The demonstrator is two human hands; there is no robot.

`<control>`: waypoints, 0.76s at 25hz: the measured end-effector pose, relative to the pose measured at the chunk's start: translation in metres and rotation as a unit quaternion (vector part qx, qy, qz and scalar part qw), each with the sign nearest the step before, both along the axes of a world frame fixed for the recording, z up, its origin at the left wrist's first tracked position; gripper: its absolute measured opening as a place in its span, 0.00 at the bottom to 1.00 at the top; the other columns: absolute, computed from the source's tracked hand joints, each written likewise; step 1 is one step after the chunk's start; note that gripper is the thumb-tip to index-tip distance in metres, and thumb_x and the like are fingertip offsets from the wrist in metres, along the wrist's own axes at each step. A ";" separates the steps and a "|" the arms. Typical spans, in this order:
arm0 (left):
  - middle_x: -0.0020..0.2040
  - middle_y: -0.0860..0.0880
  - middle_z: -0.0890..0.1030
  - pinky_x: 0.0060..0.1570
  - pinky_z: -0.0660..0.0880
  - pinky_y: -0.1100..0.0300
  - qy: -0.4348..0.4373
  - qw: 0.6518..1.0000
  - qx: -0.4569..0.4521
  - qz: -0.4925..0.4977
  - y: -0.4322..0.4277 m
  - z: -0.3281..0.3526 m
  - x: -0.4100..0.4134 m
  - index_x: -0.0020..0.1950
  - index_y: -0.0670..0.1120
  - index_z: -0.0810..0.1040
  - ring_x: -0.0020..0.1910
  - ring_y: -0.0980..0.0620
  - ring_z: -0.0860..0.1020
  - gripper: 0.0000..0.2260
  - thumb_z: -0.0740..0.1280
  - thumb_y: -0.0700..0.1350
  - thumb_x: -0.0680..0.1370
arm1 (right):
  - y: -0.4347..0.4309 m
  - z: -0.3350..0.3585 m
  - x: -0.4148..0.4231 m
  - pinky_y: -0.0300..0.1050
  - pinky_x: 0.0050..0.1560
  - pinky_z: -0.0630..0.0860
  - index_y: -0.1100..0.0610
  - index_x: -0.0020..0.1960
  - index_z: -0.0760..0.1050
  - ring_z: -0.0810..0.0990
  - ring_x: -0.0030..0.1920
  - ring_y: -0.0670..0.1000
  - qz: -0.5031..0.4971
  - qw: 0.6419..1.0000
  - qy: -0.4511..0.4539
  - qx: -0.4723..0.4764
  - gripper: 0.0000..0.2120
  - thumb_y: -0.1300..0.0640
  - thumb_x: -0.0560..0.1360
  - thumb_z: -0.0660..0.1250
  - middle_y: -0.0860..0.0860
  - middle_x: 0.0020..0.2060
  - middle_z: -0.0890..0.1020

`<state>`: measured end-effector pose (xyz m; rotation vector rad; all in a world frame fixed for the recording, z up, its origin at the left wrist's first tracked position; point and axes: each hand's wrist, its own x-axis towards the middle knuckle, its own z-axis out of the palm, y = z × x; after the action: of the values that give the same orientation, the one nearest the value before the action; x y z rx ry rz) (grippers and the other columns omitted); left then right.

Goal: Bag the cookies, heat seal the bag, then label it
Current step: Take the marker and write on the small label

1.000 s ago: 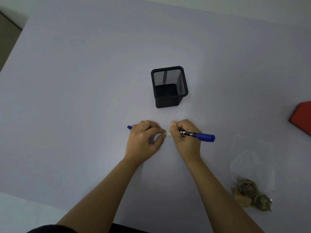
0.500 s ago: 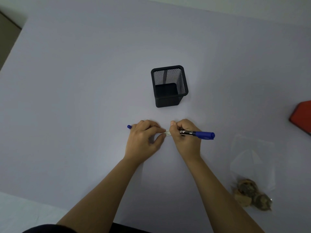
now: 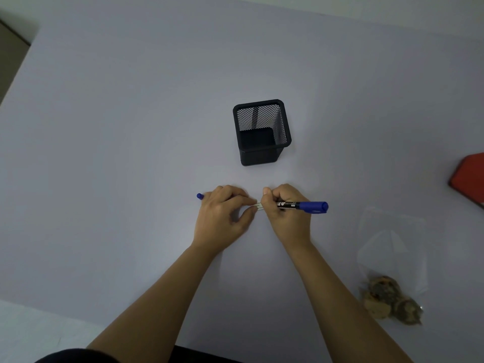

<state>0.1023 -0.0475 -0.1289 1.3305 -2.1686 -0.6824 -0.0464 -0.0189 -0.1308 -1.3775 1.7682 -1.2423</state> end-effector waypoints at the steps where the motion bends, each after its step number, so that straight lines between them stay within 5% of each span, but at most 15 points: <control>1: 0.44 0.51 0.81 0.43 0.74 0.53 0.000 1.000 -0.001 0.000 0.000 0.000 0.000 0.45 0.48 0.84 0.43 0.54 0.76 0.06 0.71 0.48 0.72 | 0.000 0.000 0.000 0.29 0.29 0.66 0.60 0.31 0.68 0.69 0.28 0.43 -0.001 1.000 0.001 -0.001 0.17 0.52 0.74 0.62 0.47 0.26 0.69; 19: 0.44 0.51 0.81 0.43 0.75 0.51 0.000 1.000 0.004 0.002 0.001 0.000 -0.001 0.46 0.48 0.84 0.43 0.54 0.76 0.06 0.72 0.47 0.72 | 0.001 -0.002 -0.001 0.29 0.30 0.67 0.61 0.32 0.69 0.69 0.29 0.43 -0.012 1.000 -0.002 -0.006 0.16 0.52 0.75 0.62 0.48 0.26 0.70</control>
<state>0.1016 -0.0461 -0.1291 1.3391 -2.1645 -0.6885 -0.0478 -0.0179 -0.1327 -1.3628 1.7822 -1.2700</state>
